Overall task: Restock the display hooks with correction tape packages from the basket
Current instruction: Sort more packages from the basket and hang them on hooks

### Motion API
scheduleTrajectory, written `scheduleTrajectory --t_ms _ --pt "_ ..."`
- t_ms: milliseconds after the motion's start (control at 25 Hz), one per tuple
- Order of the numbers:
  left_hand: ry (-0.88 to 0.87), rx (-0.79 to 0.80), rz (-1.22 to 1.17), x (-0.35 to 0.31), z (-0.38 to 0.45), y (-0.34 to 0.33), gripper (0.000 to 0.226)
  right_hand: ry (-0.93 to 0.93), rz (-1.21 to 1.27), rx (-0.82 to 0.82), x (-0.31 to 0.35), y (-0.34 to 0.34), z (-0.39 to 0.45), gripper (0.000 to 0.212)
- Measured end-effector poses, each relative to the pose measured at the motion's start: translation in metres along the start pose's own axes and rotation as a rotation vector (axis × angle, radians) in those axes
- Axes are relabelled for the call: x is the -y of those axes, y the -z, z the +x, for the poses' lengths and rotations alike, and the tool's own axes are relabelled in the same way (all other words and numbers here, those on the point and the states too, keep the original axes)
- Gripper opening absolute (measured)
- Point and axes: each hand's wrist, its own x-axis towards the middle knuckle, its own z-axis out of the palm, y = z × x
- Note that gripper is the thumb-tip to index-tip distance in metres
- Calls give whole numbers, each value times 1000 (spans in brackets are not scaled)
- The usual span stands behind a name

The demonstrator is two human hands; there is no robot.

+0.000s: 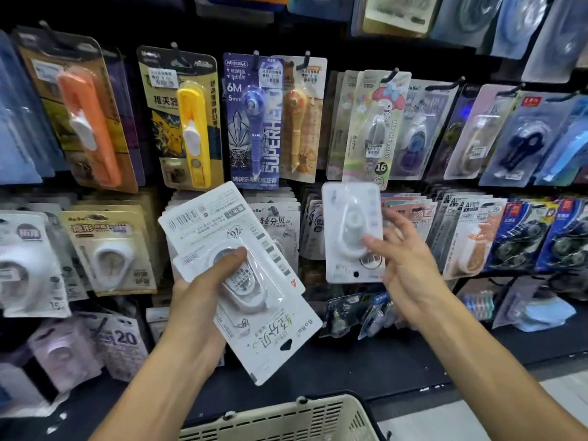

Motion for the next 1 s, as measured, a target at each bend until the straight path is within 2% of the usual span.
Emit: scheduleTrajectory --t_ms 80,200,280,400,560,680,760,840,920,1000 --pt "-2 22 41 2 -1 -2 46 -35 280 13 7 -3 1 44" --pt "-18 31 72 9 -1 -6 55 -133 232 -76 1 -8 1 20" --pt "-21 36 79 12 -1 -7 63 -157 331 -169 -5 -11 1 12" --pt "-24 40 94 15 0 -7 62 -189 511 -275 -7 -17 6 15" --pt "-22 43 93 14 4 -2 60 -207 515 -307 -16 -13 10 37" --pt "-30 35 94 13 6 0 56 -256 433 -306 -17 -18 7 30" --pt "-42 32 100 14 5 0 58 -390 319 -303 -20 -22 2 25" --pt "-61 19 108 16 5 -1 61 -566 95 -192 -24 -25 -5 48" --pt "-92 -5 119 15 5 -2 56 -597 -201 105 -28 -28 -15 65" --pt "-118 -28 114 13 5 -2 45 -527 -443 479 -35 -35 -30 51"
